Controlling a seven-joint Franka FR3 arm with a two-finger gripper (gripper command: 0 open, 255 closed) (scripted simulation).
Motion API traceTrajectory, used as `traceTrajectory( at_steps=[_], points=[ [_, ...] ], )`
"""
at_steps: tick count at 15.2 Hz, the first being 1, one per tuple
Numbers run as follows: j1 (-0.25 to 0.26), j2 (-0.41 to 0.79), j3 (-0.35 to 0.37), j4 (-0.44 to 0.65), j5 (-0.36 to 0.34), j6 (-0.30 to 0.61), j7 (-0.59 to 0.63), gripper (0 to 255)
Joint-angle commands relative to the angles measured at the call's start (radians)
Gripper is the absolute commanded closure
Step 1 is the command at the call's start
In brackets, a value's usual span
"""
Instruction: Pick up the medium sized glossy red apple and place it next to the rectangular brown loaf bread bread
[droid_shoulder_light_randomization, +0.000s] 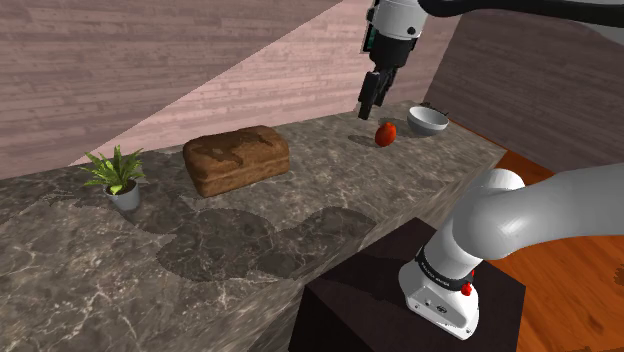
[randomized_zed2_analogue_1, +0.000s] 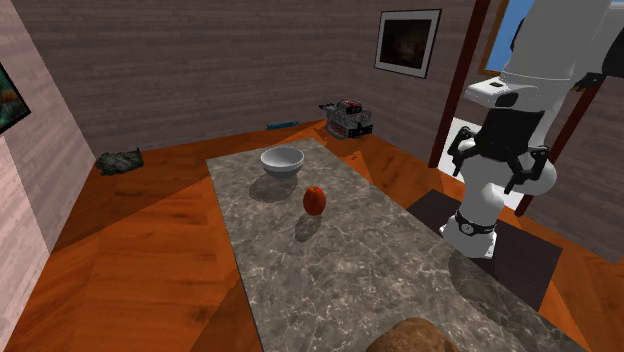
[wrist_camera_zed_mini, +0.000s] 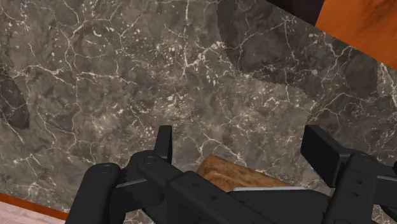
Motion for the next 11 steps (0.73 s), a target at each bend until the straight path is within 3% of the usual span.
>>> traceTrajectory(
  at_steps=[1, 11],
  points=[
    [0.000, 0.000, 0.000, 0.000, 0.000, 0.000, 0.000, 0],
    [-0.066, 0.068, -0.215, -0.087, -0.148, 0.156, -0.275, 0]
  ],
)
